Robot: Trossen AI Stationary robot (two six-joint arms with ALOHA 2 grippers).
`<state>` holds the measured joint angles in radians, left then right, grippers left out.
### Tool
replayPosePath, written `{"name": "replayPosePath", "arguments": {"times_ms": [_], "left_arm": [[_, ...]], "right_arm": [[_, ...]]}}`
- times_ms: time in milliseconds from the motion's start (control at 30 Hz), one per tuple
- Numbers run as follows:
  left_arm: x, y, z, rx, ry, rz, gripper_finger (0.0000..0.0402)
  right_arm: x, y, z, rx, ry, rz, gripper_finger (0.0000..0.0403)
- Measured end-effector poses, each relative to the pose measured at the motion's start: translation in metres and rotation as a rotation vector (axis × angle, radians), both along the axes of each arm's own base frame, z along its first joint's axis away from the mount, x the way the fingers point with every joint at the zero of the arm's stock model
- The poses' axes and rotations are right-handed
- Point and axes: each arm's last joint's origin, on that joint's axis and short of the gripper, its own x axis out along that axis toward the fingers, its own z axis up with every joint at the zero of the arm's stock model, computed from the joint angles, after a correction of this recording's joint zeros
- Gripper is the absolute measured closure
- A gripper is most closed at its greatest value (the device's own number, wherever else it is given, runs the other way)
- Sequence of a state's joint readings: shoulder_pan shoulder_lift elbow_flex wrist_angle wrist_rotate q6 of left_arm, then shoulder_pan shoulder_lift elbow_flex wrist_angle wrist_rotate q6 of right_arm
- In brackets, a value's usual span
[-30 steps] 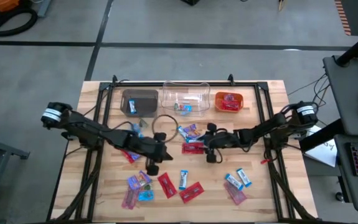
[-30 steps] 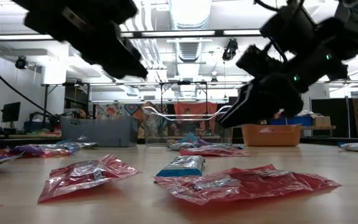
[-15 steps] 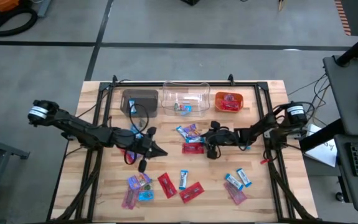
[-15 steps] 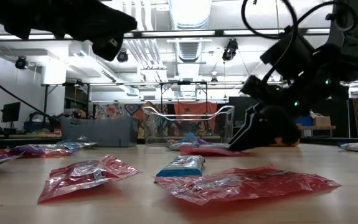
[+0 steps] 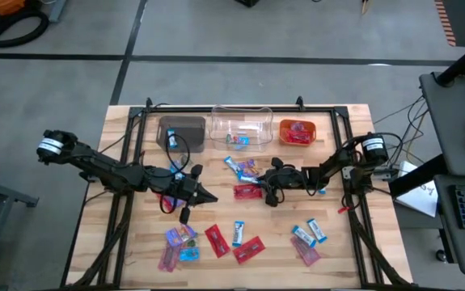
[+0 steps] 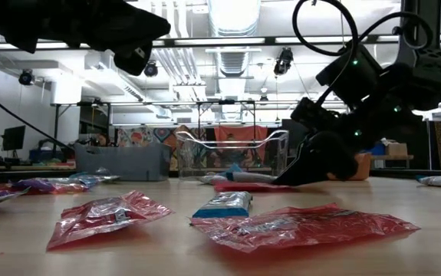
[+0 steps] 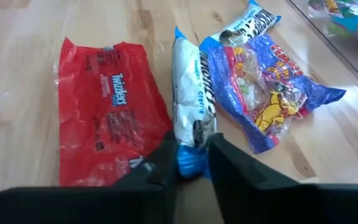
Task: Sort candy
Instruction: Put the white candy into the black bin
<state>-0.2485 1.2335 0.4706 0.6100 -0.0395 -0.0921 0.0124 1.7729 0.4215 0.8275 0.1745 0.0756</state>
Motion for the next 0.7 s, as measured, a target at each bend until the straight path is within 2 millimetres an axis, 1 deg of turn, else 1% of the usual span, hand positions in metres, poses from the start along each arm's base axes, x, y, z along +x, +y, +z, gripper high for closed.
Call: {"name": "replayPosePath", "arguments": {"times_ms": [133, 200, 267, 400, 500, 600, 700], "left_arm": [[0.0, 0.0, 0.0, -0.004, 0.0, 0.001, 0.0402], [0.0, 0.0, 0.0, -0.004, 0.001, 0.002, 0.0402], [0.0, 0.0, 0.0, -0.004, -0.001, 0.005, 0.0402], [0.001, 0.0, 0.003, -0.02, -0.013, 0.008, 0.0402], [0.002, 0.0, 0.002, -0.019, -0.011, 0.011, 0.0395], [0.005, 0.001, -0.002, -0.004, 0.005, 0.084, 0.0372], [0.007, 0.003, -0.007, 0.013, 0.024, 0.152, 0.0338]], "right_arm": [[-0.001, 0.001, 0.006, 0.005, -0.012, 0.035, 0.0374], [-0.001, 0.002, 0.011, 0.016, -0.02, 0.055, 0.0388], [-0.001, 0.004, 0.017, 0.021, -0.038, 0.066, 0.039], [0.0, 0.008, 0.034, 0.02, -0.117, 0.088, 0.039], [0.0, 0.011, 0.047, 0.057, -0.177, 0.094, 0.039], [0.0, 0.016, 0.059, 0.116, -0.24, 0.106, 0.039], [0.001, 0.023, 0.069, 0.157, -0.309, 0.161, 0.039]]}}
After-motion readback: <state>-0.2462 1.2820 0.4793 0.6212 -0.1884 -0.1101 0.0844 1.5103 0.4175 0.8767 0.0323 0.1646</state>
